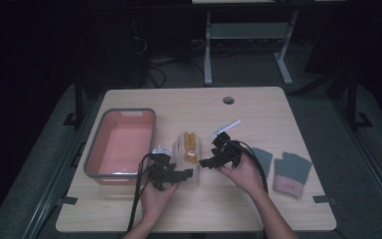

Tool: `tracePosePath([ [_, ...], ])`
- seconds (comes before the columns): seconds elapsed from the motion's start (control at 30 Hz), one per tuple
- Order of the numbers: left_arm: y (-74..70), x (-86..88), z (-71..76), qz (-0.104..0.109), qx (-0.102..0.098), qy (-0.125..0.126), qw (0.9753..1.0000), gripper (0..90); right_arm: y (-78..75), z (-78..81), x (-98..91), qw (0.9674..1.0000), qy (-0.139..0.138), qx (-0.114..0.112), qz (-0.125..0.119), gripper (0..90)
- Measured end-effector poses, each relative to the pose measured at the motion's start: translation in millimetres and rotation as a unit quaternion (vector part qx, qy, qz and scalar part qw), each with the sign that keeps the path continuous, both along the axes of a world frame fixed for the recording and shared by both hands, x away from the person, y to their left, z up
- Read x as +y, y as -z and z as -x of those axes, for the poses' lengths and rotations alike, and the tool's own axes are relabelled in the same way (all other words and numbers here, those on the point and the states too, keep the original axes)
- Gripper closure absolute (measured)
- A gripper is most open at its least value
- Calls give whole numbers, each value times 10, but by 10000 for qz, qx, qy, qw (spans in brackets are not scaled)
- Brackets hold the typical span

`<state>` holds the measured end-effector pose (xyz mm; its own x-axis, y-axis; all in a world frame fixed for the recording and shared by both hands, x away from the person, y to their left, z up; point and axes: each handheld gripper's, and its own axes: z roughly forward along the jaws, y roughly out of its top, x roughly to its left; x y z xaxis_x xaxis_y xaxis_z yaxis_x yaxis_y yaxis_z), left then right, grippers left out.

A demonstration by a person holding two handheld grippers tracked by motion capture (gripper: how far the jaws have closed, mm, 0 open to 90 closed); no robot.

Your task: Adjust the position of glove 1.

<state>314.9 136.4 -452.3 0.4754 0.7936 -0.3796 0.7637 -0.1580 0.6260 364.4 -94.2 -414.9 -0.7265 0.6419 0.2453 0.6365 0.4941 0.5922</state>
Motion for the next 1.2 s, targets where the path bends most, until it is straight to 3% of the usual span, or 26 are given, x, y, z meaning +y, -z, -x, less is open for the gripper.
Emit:
tracePosePath([
  [0.2,5,-91,-18,-154,-6,285,9995,257,52,31,-93,9996,193,178,41,286],
  [0.4,15,-226,-40,-242,-66,514,9984,261,38,35,-132,9989,390,249,-82,294],
  [0.6,44,-329,-54,-198,-115,798,9965,263,118,29,-177,9972,643,362,-153,299],
  [0.67,40,-337,-55,-126,-94,856,9962,262,188,20,-193,9963,688,495,-169,296],
  [0.9,2,-180,-82,197,185,648,9975,256,326,-26,-183,9919,866,830,-426,294],
  [1.1,45,-195,-87,171,421,653,9968,279,388,-70,-171,9882,971,1032,-580,318],
  [1.2,76,-209,-98,169,545,678,9961,291,419,-69,-157,9876,1000,1095,-523,331],
])
